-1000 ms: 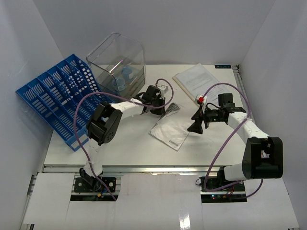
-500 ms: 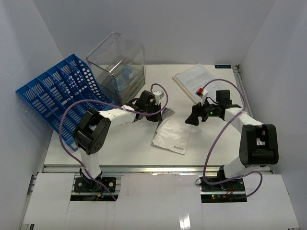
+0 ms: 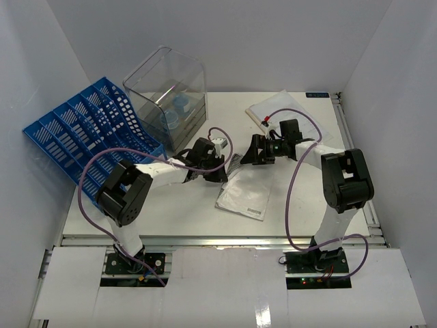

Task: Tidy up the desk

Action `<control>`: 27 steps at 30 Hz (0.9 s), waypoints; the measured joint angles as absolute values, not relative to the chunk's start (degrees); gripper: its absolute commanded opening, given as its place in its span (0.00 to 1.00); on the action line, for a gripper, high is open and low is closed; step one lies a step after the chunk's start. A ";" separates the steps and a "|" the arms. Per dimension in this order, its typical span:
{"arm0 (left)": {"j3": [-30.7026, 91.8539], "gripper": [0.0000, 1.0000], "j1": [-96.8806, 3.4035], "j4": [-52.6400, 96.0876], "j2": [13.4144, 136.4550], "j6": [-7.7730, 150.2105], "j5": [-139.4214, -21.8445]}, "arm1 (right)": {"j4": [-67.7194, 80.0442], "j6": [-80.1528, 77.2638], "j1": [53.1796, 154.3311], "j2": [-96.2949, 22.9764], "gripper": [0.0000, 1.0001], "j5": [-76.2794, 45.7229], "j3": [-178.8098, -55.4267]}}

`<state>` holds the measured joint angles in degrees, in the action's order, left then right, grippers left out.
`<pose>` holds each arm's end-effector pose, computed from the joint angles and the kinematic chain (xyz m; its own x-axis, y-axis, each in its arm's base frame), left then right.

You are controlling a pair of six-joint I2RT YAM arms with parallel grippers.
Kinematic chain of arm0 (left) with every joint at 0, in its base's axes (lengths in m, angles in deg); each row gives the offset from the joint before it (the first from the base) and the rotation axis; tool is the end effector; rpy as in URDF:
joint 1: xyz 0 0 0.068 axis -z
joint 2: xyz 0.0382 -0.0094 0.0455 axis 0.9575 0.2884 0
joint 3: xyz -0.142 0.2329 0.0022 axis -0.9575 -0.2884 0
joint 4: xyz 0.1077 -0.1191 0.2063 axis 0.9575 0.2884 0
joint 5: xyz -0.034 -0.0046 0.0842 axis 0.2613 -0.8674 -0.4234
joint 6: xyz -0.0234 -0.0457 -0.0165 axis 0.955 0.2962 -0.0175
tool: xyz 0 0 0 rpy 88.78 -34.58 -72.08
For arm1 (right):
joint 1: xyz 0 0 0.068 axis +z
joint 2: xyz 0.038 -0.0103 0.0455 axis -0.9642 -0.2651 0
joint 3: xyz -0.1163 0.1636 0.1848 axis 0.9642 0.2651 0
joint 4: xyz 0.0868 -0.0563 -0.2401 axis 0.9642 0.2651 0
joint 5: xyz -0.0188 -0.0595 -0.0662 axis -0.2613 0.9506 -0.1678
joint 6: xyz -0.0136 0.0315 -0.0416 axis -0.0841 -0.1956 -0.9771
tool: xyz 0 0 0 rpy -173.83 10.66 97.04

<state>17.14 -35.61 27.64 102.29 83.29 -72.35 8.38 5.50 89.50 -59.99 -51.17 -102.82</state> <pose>0.2859 -0.2332 0.1637 -0.8332 0.1568 -0.5302 0.4393 0.7701 -0.4625 0.3563 0.1200 0.1740 -0.8285 -0.0415 -0.5585 -0.4657 0.6050 0.6459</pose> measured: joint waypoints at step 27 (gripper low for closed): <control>-4.82 0.83 -35.61 17.92 81.32 88.28 -71.76 | -7.32 22.79 90.76 -72.04 0.20 -47.42 -105.24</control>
<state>-4.82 -35.61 17.92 81.32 88.28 -71.76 -7.32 22.79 90.76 -72.04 -47.42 -105.24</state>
